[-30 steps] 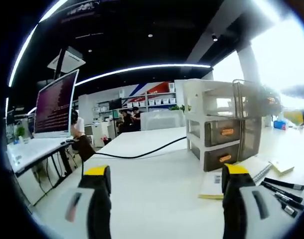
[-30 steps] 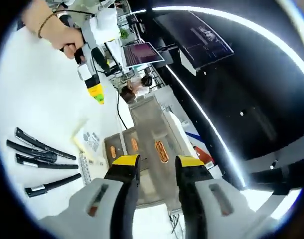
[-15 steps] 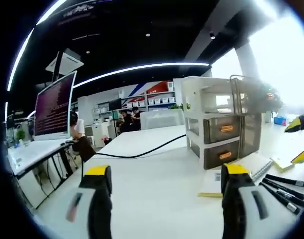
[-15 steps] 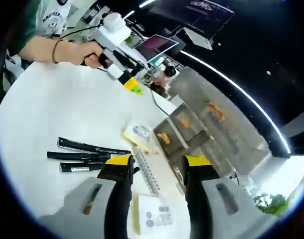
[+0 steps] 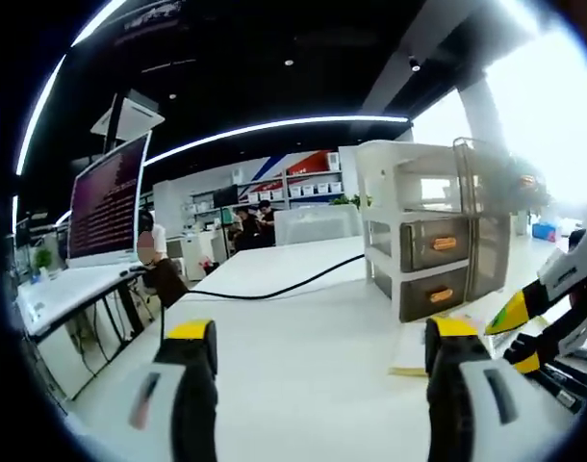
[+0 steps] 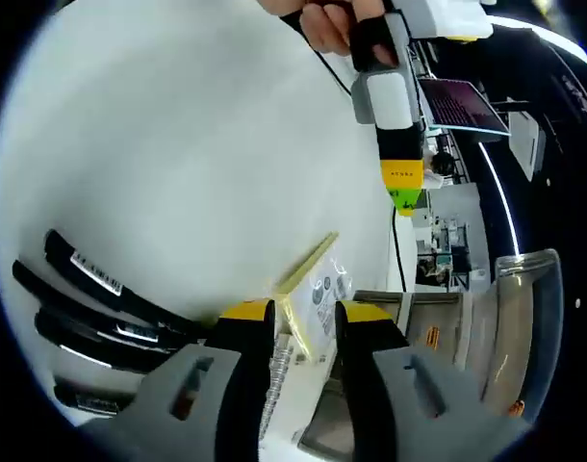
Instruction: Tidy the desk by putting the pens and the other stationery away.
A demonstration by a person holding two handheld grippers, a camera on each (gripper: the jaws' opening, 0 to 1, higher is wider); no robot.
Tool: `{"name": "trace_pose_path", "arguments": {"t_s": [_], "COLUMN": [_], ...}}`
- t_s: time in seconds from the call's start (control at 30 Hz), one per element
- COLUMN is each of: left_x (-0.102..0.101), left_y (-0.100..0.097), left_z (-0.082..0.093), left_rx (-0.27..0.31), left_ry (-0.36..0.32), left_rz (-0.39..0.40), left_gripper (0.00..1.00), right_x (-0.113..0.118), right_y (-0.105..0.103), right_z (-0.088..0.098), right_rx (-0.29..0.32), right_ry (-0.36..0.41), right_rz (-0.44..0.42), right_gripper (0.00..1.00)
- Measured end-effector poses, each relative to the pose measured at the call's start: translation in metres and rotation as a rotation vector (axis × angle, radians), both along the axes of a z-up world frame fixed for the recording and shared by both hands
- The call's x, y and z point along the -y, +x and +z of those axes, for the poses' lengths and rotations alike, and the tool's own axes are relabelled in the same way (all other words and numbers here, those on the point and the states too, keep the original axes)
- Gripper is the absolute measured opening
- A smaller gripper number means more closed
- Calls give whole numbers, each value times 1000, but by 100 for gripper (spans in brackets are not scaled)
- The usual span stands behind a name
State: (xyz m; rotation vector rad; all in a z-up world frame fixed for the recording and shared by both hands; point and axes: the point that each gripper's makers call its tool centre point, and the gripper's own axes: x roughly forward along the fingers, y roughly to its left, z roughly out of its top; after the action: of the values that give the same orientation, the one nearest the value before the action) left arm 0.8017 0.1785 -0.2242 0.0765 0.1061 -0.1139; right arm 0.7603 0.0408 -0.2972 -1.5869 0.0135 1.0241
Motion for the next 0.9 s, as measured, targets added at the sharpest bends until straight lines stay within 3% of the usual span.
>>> {"name": "trace_pose_path", "arguments": {"t_s": [0.2,0.33,0.47,0.63,0.7,0.8,0.9], "left_x": [2,6,6,1,4,11,28], "left_y": [0,-1,0,1,-1,-3,-11], "left_z": [4,5,5,6,17,34,55], "left_rx": [16,19,14,11,56,145,242], "left_ry": [10,6,7,-7,-63,-88,-143], "left_rz": [-4,-20,-22,-2,-32,-102,-235], "left_gripper": [89,89,89,92,95,94,95], "right_x": [-1,1,1,0,-1,0,6], "right_y": [11,23,30,25,22,18,13], "right_z": [-9,-10,-1,21,31,40,54], "right_rx": [33,98,181,207,208,183,147], "right_ry": [8,-15,-6,82,142,208,294], "right_rz": [-21,-33,-29,-23,-23,-24,-36], "right_gripper": [22,15,11,9,9,9,9]}}
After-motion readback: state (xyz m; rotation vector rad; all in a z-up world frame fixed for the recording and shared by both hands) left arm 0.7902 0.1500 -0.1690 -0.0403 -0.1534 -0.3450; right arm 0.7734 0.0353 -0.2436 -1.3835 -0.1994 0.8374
